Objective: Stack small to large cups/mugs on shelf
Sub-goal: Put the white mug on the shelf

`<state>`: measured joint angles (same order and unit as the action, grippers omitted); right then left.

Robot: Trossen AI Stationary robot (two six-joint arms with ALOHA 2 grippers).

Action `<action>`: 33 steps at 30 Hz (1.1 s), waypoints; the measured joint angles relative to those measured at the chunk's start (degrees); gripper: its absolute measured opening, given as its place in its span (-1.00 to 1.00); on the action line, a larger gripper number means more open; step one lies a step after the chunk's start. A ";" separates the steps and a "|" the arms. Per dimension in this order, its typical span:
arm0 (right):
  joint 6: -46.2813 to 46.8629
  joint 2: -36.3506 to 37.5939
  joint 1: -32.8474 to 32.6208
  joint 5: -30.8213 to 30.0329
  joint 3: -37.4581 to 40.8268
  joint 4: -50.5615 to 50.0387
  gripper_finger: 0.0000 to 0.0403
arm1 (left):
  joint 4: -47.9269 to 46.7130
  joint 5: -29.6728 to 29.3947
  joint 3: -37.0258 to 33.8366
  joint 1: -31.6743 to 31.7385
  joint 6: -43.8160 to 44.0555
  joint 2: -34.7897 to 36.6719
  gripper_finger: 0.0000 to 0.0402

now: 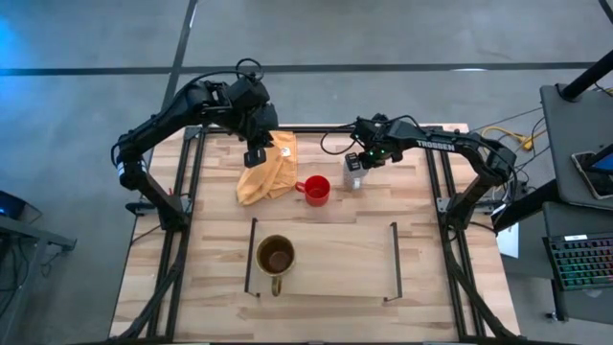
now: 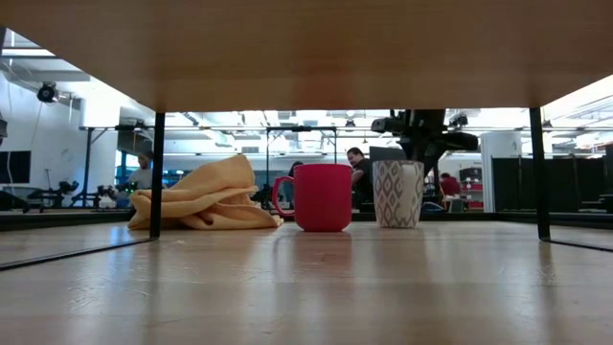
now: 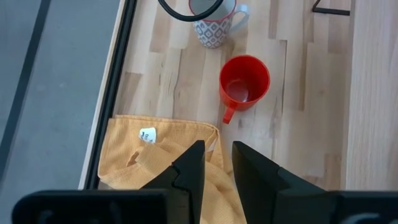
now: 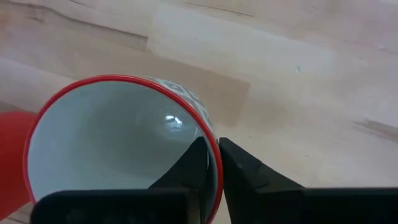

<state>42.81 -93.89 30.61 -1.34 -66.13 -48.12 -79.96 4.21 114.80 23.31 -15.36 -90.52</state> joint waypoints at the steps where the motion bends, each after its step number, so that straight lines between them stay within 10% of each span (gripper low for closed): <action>1: 0.02 0.00 -0.04 0.21 0.00 -0.02 -0.86 | 0.02 0.00 0.00 0.00 -0.02 0.00 -0.66; 11: 0.48 0.62 -1.79 2.14 -3.06 -5.43 -0.87 | 0.00 -0.01 0.01 0.00 -0.05 0.00 -0.66; 33: 12.27 0.76 -17.70 -7.74 -37.72 -37.46 -0.87 | -0.02 0.00 -0.04 0.00 -0.11 0.02 -0.66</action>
<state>55.08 -93.13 12.91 -9.08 -103.84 -85.57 -79.99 4.21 114.76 23.31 -15.46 -90.50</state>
